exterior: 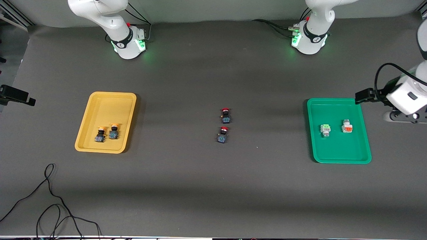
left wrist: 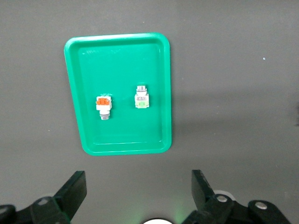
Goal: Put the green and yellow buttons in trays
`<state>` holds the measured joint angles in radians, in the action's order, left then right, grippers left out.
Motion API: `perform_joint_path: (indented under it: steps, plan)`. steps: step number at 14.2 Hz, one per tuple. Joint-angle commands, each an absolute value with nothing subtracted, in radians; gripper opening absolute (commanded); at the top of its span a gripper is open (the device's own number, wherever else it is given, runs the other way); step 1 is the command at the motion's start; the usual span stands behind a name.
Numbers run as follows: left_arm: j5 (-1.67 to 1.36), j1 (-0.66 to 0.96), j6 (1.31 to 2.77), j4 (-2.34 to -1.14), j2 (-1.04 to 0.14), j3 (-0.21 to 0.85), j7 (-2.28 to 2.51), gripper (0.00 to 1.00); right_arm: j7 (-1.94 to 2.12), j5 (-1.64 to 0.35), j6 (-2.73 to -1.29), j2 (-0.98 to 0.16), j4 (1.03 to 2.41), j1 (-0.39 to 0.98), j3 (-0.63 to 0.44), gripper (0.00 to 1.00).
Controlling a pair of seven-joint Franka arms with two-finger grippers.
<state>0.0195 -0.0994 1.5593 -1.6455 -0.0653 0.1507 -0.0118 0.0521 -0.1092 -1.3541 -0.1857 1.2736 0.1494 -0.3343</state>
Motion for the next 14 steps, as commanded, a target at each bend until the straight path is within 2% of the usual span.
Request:
perform_joint_path:
  steps: [1,3,7,14]
  plan:
    - [0.011,-0.005,1.540,-1.651,-0.028,0.083,0.037,1.00,0.025,-0.124,-1.359,-0.115,1.347,0.103,-0.289,1.00]
    - [0.009,0.009,1.537,-1.652,-0.012,0.077,0.035,1.00,0.023,-0.112,-1.376,-0.043,1.448,0.062,-0.239,1.00]
    - [-0.018,0.021,1.514,-1.649,0.003,0.049,0.020,1.00,0.034,-0.057,-1.440,0.055,1.601,0.063,-0.238,1.00]
    - [-0.020,0.012,1.514,-1.646,0.003,0.051,0.017,1.00,0.031,-0.054,-1.462,0.078,1.615,0.063,-0.238,1.00]
